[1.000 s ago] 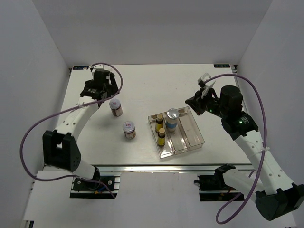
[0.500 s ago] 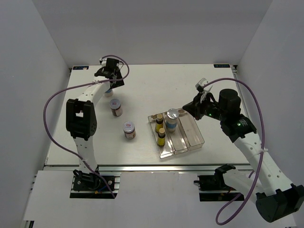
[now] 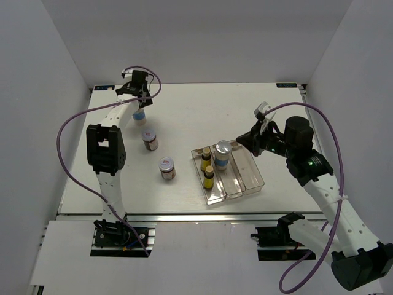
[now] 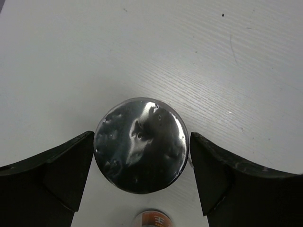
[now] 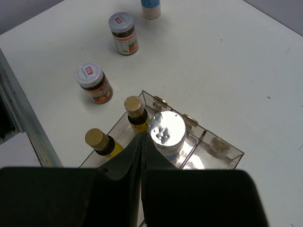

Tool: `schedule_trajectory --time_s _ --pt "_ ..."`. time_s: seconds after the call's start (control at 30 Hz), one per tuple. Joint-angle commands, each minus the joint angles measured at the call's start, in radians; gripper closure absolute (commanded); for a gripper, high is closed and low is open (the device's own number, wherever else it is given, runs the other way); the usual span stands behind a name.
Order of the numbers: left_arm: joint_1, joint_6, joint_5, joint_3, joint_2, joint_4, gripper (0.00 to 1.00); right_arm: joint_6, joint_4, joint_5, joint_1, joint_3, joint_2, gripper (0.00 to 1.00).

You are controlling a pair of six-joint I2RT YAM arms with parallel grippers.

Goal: Organize the condiment bottles

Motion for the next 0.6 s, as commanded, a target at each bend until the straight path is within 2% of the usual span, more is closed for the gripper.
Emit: schedule_trajectory --time_s 0.0,0.07,0.17,0.3,0.43,0.57 --pt "0.002 0.016 -0.025 0.038 -0.010 0.044 0.10 -0.005 0.036 -0.002 -0.005 -0.005 -0.003 1.00" --pt "0.002 0.021 -0.022 0.026 -0.013 0.058 0.16 -0.007 0.036 0.004 -0.005 -0.005 0.000 1.00" --pt "0.002 0.021 -0.016 0.006 -0.021 0.072 0.34 -0.007 0.036 0.004 -0.005 -0.007 0.005 1.00" --pt "0.002 0.027 -0.021 -0.041 -0.056 0.103 0.67 -0.010 0.036 0.009 -0.005 -0.007 0.012 1.00" --pt "0.002 0.056 -0.019 -0.057 -0.122 0.129 0.87 -0.013 0.039 0.016 -0.005 -0.010 0.017 1.00" --pt "0.002 0.096 0.070 -0.106 -0.295 0.245 0.98 -0.013 0.042 0.018 -0.005 -0.013 0.020 1.00"
